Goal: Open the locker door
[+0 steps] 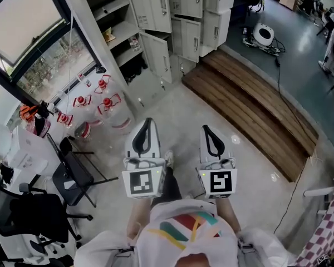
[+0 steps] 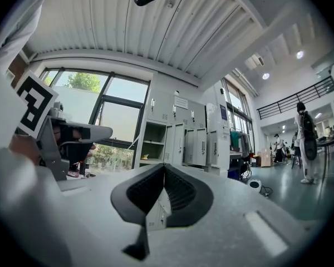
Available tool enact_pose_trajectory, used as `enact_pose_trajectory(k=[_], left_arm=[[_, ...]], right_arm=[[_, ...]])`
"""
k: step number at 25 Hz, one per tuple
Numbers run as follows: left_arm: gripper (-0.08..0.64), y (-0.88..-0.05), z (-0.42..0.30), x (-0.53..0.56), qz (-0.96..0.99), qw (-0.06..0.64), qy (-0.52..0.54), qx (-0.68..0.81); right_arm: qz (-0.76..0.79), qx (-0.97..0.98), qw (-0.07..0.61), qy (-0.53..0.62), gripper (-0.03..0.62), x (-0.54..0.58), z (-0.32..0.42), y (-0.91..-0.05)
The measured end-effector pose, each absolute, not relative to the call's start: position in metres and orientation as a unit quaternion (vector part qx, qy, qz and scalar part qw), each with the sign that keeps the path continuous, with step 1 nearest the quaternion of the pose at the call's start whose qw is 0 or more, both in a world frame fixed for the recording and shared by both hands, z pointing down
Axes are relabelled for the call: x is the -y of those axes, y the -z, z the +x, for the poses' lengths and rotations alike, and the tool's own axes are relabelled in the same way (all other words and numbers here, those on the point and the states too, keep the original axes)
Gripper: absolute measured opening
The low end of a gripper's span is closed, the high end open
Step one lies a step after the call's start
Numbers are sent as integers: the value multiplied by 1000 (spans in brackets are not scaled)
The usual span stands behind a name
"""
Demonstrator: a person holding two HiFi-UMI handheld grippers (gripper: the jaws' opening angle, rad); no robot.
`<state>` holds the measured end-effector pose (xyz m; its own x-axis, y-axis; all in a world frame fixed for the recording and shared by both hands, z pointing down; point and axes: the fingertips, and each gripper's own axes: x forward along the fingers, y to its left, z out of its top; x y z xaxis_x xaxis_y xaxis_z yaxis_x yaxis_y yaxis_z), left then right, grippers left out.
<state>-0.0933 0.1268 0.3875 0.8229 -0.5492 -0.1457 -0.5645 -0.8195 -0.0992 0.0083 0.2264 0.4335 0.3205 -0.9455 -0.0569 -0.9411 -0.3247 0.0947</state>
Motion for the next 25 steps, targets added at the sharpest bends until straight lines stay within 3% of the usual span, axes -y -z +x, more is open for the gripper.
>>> enact_pose_trajectory(k=[9,25], left_arm=[[17,-386,-19,-30,-956,28,-93,-276],[17,-337,74,228,-947,74,-107,-295]], right_arm=[[820,566,29,80,5,-150,71,-427],[775,623,20,103,6,138,158,-375]])
